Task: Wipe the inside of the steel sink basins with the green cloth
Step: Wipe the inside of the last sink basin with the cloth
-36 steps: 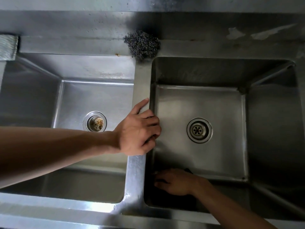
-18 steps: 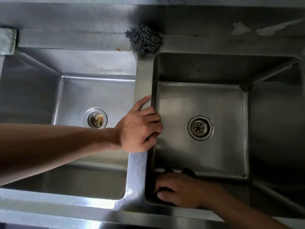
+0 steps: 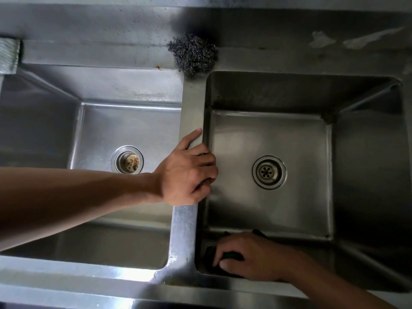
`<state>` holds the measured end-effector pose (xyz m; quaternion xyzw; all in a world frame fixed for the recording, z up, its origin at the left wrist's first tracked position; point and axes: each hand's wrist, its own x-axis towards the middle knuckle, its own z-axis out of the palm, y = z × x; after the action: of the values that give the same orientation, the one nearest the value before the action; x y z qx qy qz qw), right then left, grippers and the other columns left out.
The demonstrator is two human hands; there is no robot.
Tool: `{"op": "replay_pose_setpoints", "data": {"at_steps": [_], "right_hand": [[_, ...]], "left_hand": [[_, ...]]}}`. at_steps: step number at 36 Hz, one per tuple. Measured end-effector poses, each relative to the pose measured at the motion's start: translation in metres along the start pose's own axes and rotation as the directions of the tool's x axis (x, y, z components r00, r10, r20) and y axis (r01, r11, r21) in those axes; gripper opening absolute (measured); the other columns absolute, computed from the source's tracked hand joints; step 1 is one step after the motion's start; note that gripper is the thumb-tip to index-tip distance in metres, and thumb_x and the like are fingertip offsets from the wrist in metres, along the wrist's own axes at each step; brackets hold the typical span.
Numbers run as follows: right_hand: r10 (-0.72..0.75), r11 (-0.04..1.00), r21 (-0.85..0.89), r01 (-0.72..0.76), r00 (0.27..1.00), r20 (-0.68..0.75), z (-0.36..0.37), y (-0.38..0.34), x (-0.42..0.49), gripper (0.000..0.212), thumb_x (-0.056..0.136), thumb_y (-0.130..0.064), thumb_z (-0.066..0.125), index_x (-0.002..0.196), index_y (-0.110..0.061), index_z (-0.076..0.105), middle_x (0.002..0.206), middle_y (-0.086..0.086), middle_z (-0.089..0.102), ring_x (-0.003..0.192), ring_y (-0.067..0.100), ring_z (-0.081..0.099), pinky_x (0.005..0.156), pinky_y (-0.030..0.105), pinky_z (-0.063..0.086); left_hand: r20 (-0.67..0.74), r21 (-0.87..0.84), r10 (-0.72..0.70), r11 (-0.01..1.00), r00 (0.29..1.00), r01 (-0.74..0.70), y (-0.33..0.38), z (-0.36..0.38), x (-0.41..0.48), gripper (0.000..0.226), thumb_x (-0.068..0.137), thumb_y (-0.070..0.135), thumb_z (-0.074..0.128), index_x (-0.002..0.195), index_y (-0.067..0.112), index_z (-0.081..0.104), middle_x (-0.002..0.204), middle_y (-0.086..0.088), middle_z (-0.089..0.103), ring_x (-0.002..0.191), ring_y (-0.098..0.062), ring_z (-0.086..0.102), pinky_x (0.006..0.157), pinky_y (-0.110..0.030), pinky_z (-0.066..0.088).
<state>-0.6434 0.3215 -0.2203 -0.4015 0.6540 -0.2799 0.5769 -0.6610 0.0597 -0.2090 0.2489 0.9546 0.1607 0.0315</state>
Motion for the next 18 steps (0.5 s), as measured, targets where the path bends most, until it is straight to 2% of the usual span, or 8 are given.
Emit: {"op": "replay_pose_setpoints", "data": {"at_steps": [2, 6, 10, 14, 18], "right_hand": [[0.014, 1.0, -0.008, -0.014, 1.0, -0.005, 0.001, -0.002, 0.004, 0.017, 0.093, -0.036, 0.056, 0.106, -0.029, 0.064, 0.108, -0.017, 0.067, 0.099, -0.005, 0.061, 0.092, 0.022, 0.046], [0.189, 0.976, -0.11, -0.186, 0.982, 0.017, 0.003, 0.038, 0.009, 0.024, 0.093, -0.042, 0.052, 0.112, -0.029, 0.061, 0.118, -0.012, 0.065, 0.108, 0.008, 0.06, 0.097, 0.027, 0.045], [0.297, 0.942, -0.17, -0.29, 0.955, 0.015, -0.001, 0.078, 0.002, 0.023, 0.092, -0.043, 0.05, 0.107, -0.029, 0.06, 0.114, -0.008, 0.066, 0.105, 0.014, 0.061, 0.092, 0.029, 0.045], [0.202, 0.97, -0.142, -0.196, 0.979, 0.023, 0.002, 0.053, 0.0, 0.025, 0.091, -0.046, 0.053, 0.111, -0.032, 0.06, 0.115, -0.012, 0.066, 0.105, 0.005, 0.061, 0.095, 0.025, 0.047], [0.12, 0.991, -0.067, -0.119, 0.993, 0.014, 0.001, 0.029, -0.009, 0.025, 0.092, -0.05, 0.051, 0.111, -0.036, 0.06, 0.115, -0.024, 0.064, 0.106, -0.009, 0.058, 0.096, 0.018, 0.044]], "left_hand": [[-0.002, 0.005, 0.0, 1.0, 1.0, 0.0, 0.0, 0.0, 0.0, 0.002, 0.078, 0.025, 0.062, 0.078, 0.023, 0.063, 0.08, 0.004, 0.054, 0.089, -0.025, 0.059, 0.121, -0.062, 0.027], [0.008, 0.007, -0.005, 1.0, 1.0, 0.005, 0.0, -0.001, 0.001, 0.003, 0.077, 0.025, 0.063, 0.078, 0.023, 0.063, 0.08, 0.004, 0.055, 0.089, -0.026, 0.059, 0.121, -0.062, 0.026], [0.014, 0.001, -0.005, 1.0, 1.0, 0.005, 0.001, -0.002, 0.001, 0.004, 0.076, 0.026, 0.064, 0.078, 0.023, 0.062, 0.08, 0.005, 0.054, 0.089, -0.025, 0.058, 0.122, -0.062, 0.026], [0.014, -0.002, -0.001, 1.0, 1.0, 0.001, 0.0, -0.002, 0.001, 0.003, 0.077, 0.026, 0.063, 0.078, 0.023, 0.063, 0.08, 0.005, 0.054, 0.089, -0.025, 0.058, 0.122, -0.062, 0.026], [0.014, 0.005, 0.002, 1.0, 1.0, -0.002, -0.001, -0.001, 0.0, 0.004, 0.078, 0.026, 0.062, 0.079, 0.023, 0.064, 0.08, 0.005, 0.055, 0.089, -0.025, 0.059, 0.121, -0.062, 0.026]]}}
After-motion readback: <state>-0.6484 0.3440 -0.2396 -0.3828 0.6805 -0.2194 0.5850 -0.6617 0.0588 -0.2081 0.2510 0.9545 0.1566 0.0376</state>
